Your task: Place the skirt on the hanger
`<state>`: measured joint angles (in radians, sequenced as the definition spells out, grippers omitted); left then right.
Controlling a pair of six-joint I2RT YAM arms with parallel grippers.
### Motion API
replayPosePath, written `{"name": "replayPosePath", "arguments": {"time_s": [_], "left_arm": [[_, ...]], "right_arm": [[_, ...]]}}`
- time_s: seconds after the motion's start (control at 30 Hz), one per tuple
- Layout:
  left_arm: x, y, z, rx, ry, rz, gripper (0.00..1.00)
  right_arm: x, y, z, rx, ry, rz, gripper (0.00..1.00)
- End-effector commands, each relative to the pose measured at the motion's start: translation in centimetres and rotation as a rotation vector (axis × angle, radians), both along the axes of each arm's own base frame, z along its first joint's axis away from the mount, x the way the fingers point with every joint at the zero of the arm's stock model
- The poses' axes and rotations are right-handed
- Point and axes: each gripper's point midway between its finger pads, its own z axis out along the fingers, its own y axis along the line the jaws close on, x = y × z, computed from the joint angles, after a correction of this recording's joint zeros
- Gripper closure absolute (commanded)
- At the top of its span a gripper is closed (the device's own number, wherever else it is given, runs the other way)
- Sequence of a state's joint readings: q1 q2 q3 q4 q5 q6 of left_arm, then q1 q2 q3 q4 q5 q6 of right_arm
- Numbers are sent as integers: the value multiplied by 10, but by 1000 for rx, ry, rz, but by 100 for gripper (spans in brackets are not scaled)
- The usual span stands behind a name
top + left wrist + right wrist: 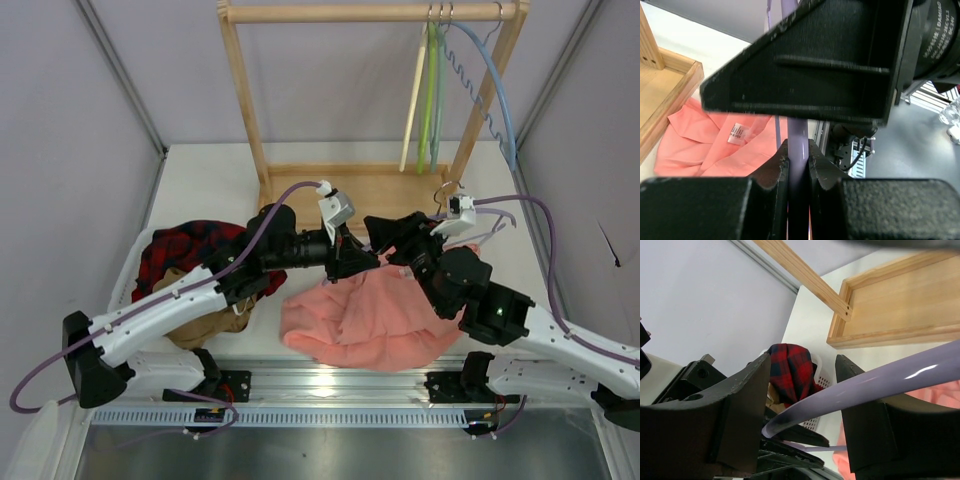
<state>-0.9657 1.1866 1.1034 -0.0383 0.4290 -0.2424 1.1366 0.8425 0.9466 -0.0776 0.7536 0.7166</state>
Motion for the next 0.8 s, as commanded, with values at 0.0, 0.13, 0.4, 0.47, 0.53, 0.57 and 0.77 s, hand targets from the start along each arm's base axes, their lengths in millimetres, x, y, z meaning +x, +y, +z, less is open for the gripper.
{"name": "replayPosePath", "arguments": {"time_s": [0.0, 0.13, 0.4, 0.47, 0.53, 0.57, 0.77], "left_arm": [[-2, -10, 63, -164, -160, -30, 100], [0, -14, 61, -168, -157, -29, 100], [-2, -10, 56, -155, -148, -20, 88], [-5, -2, 56, -157, -150, -5, 69], [-6, 13, 59, -172, -163, 40, 49], [-6, 19, 57, -160, -158, 61, 33], [0, 74, 55, -141, -169, 260, 0]], "right_arm": [[0, 6, 6, 65, 11, 16, 41], [-1, 9, 0, 60, 26, 22, 60], [4, -17, 4, 46, 7, -72, 100], [7, -29, 4, 22, 3, -109, 100], [10, -47, 4, 18, 3, -156, 100], [11, -52, 3, 19, 3, -166, 100], [14, -82, -1, 2, 4, -222, 100]]}}
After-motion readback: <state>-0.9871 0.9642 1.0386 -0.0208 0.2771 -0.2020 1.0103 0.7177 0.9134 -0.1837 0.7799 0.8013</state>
